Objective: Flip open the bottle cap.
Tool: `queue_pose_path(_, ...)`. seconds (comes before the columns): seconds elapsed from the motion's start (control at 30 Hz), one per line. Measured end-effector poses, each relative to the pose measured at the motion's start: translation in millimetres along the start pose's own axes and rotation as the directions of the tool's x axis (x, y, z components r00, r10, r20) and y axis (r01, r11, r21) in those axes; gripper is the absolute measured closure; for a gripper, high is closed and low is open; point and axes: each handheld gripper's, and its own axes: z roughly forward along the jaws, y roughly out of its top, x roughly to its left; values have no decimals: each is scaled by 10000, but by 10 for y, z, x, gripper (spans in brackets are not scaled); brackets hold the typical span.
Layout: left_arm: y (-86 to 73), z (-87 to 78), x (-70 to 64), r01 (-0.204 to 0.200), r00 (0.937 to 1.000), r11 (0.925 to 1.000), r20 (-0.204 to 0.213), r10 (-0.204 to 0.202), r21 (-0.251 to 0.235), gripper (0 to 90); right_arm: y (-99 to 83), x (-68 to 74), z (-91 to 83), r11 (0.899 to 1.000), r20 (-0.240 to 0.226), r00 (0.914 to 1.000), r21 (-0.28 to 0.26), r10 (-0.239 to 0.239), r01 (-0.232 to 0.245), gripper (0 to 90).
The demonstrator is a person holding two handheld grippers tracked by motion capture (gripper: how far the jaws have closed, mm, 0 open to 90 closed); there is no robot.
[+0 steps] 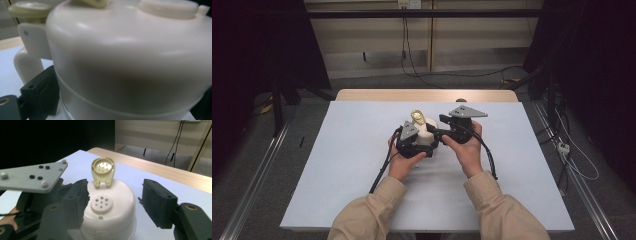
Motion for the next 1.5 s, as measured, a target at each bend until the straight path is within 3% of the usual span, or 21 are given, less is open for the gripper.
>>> queue_pose_path(0.17, -2, -29, 11, 150, 9998, 9995, 99, -152, 275, 33, -59, -41, -83, 10000, -91, 10000, -48, 38, -38, 317)
queue_pose_path(0.3, -3, -49, 14, -7, 9999, 9994, 160, 1, 358, 35, -117, -53, -158, 9998, -94, 9997, 17, -220, 220, 267)
queue_pose_path(0.63, -22, -109, 20, 6, 9998, 9962, 204, -24, 876, 31, -258, -116, -351, 10000, -410, 9992, 23, -46, 46, 207)
queue_pose_path(1.07, -73, -445, 68, -54, 9998, 9979, 195, 41, 640, 47, -454, -135, -518, 9999, -781, 9969, 83, -56, 63, 183)
queue_pose_path(1.5, -116, -755, 124, -219, 9995, 9969, 232, 202, 761, 47, -693, -149, -661, 9993, -748, 9972, 354, -96, 123, 169)
